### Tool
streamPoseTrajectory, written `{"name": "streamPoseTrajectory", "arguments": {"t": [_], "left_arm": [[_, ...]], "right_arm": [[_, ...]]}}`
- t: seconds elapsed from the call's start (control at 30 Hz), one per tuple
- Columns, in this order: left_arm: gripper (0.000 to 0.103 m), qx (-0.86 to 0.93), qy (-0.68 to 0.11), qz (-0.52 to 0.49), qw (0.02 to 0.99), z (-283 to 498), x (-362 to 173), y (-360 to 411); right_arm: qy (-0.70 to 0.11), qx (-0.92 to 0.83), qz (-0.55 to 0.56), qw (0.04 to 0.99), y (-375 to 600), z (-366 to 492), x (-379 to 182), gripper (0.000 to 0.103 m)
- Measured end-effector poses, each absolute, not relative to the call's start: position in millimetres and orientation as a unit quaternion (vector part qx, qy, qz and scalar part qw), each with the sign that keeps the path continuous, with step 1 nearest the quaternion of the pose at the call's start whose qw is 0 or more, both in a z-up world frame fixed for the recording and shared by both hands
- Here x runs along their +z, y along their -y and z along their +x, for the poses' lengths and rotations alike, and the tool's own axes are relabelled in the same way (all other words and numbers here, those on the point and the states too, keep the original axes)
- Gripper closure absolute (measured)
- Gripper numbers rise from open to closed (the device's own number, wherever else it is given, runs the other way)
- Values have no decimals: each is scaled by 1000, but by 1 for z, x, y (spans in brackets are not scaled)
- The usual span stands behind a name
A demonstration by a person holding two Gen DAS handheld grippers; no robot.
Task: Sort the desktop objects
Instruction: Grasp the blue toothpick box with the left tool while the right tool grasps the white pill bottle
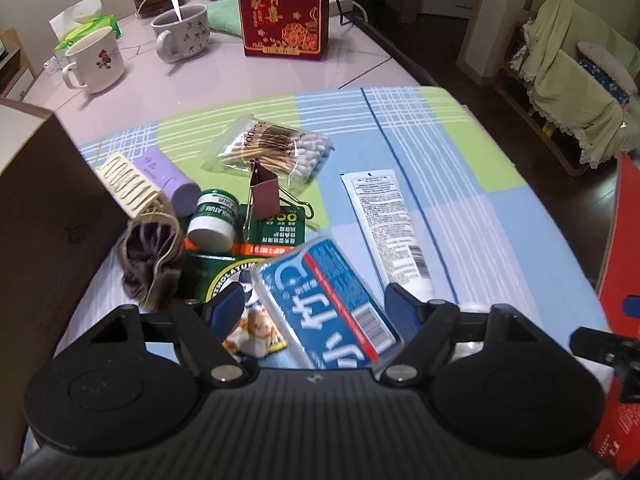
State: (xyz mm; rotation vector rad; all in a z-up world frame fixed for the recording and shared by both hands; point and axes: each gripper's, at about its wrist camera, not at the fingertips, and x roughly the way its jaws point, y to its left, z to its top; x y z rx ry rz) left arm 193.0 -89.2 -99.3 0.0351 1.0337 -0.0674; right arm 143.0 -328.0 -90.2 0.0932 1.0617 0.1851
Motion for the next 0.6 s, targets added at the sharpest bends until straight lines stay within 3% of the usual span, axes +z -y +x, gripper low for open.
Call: {"name": "streamPoseTrajectory", "arguments": {"t": [0.6], "left_arm": [[34, -65, -514, 53, 854, 181, -113, 73]], "right_arm": [[-511, 114, 37, 851, 306, 157, -99, 0]]}}
